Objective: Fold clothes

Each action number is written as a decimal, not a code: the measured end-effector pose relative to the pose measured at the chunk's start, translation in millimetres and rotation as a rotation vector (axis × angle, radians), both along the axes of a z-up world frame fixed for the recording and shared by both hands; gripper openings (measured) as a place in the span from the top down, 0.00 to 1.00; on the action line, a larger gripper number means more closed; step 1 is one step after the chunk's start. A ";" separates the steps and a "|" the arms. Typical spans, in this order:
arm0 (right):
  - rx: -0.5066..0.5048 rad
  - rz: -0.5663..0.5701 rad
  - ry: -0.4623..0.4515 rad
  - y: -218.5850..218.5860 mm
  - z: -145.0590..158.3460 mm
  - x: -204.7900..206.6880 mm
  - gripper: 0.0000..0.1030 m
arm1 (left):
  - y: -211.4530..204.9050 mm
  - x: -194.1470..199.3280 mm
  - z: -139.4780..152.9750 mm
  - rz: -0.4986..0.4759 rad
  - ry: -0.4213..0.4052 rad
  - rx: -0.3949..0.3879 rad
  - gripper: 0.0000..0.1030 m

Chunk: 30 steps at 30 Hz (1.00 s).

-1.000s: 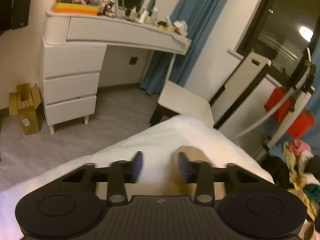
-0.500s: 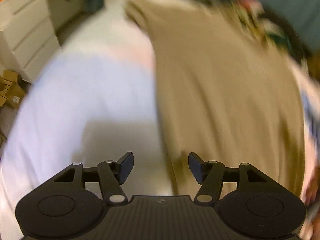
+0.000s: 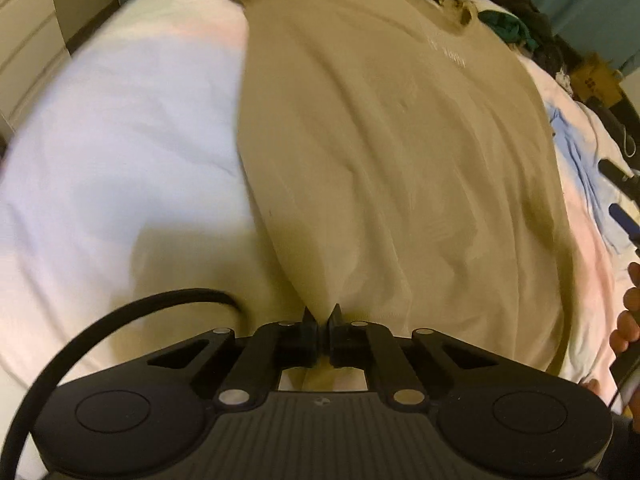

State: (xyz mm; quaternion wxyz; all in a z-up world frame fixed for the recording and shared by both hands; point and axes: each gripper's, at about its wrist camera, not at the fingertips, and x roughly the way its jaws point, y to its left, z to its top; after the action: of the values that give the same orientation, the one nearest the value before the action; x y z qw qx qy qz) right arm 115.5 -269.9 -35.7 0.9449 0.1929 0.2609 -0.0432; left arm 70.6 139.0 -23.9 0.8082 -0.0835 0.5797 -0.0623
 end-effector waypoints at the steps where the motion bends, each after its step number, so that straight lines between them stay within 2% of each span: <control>1: 0.006 -0.002 0.007 -0.9 -2.3 0.7 0.10 | 10.9 -0.8 5.7 0.009 0.010 0.023 0.96; 4: 0.011 -0.006 0.015 -2.5 -5.7 5.9 0.10 | 43.3 1.7 13.3 0.054 0.054 0.134 0.96; 7: 0.027 -0.016 0.012 -6.9 -5.6 9.5 0.10 | 66.7 5.4 9.7 0.099 0.108 0.192 0.94; 9: 0.041 -0.024 0.010 -11.0 -5.0 8.3 0.10 | 69.6 6.7 10.3 0.114 0.112 0.200 0.90; 11: 0.058 -0.036 0.007 -17.2 -4.0 5.7 0.10 | 57.7 12.3 14.5 0.115 0.091 0.208 0.79; 12: 0.074 -0.042 0.005 -21.0 -3.4 4.7 0.10 | 57.2 9.3 16.9 0.109 0.067 0.217 0.76; 13: 0.091 -0.049 0.002 -24.8 -2.9 3.7 0.10 | 53.9 6.9 20.9 0.096 0.035 0.226 0.67; 14: 0.108 -0.055 -0.001 -28.6 -2.3 2.8 0.10 | 47.4 8.0 27.6 0.081 0.002 0.230 0.55; 16: 0.149 -0.073 -0.012 -37.0 -0.9 2.1 0.10 | 34.2 5.8 41.1 0.063 -0.074 0.219 0.44; 18: 0.189 -0.095 -0.023 -46.4 -0.7 2.7 0.10 | 17.3 7.5 59.6 0.045 -0.164 0.201 0.42; 20: 0.244 -0.118 -0.032 -58.4 -2.6 3.2 0.10 | -3.8 11.8 78.4 0.029 -0.244 0.186 0.34; 24: 0.396 -0.154 -0.057 -84.1 -10.3 2.5 0.10 | -58.4 20.5 119.2 -0.008 -0.401 0.118 0.31; 25: 0.443 -0.164 -0.066 -90.9 -12.7 1.7 0.10 | -72.7 21.1 126.9 -0.017 -0.440 0.106 0.27; 26: 0.478 -0.170 -0.068 -95.8 -15.5 3.0 0.14 | -87.0 21.7 134.6 -0.025 -0.480 0.093 0.24; 27: 0.512 -0.175 -0.069 -100.3 -18.4 4.6 0.24 | -101.3 22.3 142.3 -0.034 -0.519 0.080 0.23; 29: 0.558 -0.186 -0.069 -107.4 -23.9 9.9 0.26 | -127.5 23.3 153.8 -0.048 -0.590 0.055 0.21; 30: 0.554 -0.190 -0.064 -108.7 -26.7 16.6 0.28 | -138.0 26.6 148.6 -0.051 -0.606 0.039 0.21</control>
State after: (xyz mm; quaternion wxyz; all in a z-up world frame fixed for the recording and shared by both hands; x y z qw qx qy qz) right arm 132.2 -378.6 -62.4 0.8557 0.4685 0.2135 -0.0526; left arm 97.2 1.0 124.6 0.9439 -0.0310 0.3153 -0.0937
